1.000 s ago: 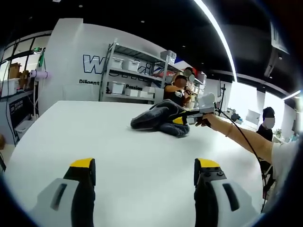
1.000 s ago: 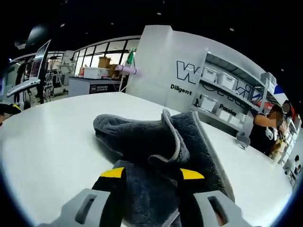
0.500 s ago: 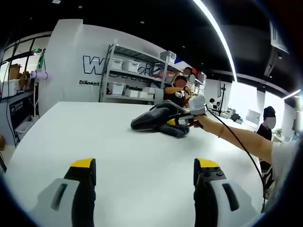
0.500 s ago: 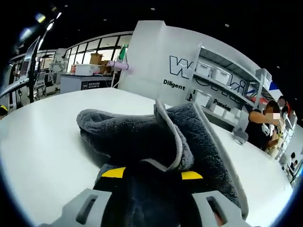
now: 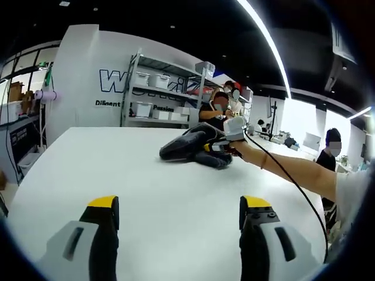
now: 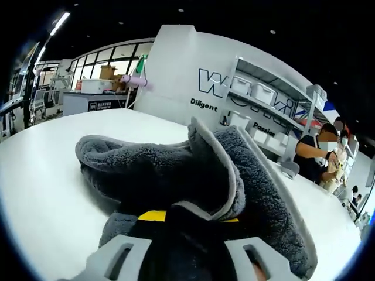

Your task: Fold the towel on the table until its edges align and the towel forms a compact rectangular stack.

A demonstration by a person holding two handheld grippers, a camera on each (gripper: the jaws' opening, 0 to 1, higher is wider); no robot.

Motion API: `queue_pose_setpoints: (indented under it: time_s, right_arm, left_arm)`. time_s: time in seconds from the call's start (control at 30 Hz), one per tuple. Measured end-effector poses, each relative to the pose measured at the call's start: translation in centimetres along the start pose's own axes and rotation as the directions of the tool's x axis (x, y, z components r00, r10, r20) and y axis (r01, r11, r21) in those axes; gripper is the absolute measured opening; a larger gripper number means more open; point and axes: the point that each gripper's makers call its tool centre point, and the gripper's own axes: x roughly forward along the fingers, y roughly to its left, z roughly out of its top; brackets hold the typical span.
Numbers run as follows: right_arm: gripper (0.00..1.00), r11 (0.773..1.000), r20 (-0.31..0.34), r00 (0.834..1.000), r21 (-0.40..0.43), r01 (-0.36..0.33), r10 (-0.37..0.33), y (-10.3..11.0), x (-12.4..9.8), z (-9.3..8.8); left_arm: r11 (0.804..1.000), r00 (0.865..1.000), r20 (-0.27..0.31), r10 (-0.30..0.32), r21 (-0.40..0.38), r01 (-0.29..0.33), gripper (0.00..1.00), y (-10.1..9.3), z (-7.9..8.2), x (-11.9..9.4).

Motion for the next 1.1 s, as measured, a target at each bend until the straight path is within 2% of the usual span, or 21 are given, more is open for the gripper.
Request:
queue_pose_setpoints:
  time_s: [0.27, 0.6, 0.73, 0.83, 1.03, 1.1]
  right_arm:
    - [0.08, 0.999, 0.001, 1.0, -0.027, -0.017, 0.017, 0.2, -0.2, -0.3]
    - [0.07, 0.999, -0.009, 0.999, -0.03, -0.037, 0.036, 0.0, -1.5, 0.3]
    - [0.06, 0.999, 0.003, 0.999, -0.031, -0.042, 0.042, -0.4, -2.4, 1.0]
    - [0.06, 0.997, 0.023, 0.997, 0.035, -0.074, 0.074, -0.2, -3.0, 1.5]
    - [0.06, 0.997, 0.044, 0.996, 0.008, -0.077, 0.077, -0.5, -4.3, 2.9]
    - [0.06, 0.996, 0.072, 0.994, 0.013, -0.085, 0.083, -0.9, -5.2, 4.0]
  left_arm:
    - [1.0, 1.0, 0.001, -0.003, 0.006, 0.003, 0.89, -0.2, 0.0, 0.0]
    - [1.0, 1.0, 0.007, -0.009, 0.003, 0.009, 0.89, -0.5, 0.0, -0.1]
    - [1.0, 1.0, 0.007, -0.015, 0.01, 0.015, 0.89, -0.6, 0.1, -0.1]
    - [1.0, 1.0, 0.009, -0.019, 0.014, 0.019, 0.89, -0.7, 0.2, -0.1]
    - [1.0, 1.0, 0.005, -0.021, 0.02, 0.021, 0.88, -0.8, 0.1, 0.0]
    - [1.0, 1.0, 0.005, -0.02, 0.017, 0.02, 0.88, -0.7, 0.2, 0.1]
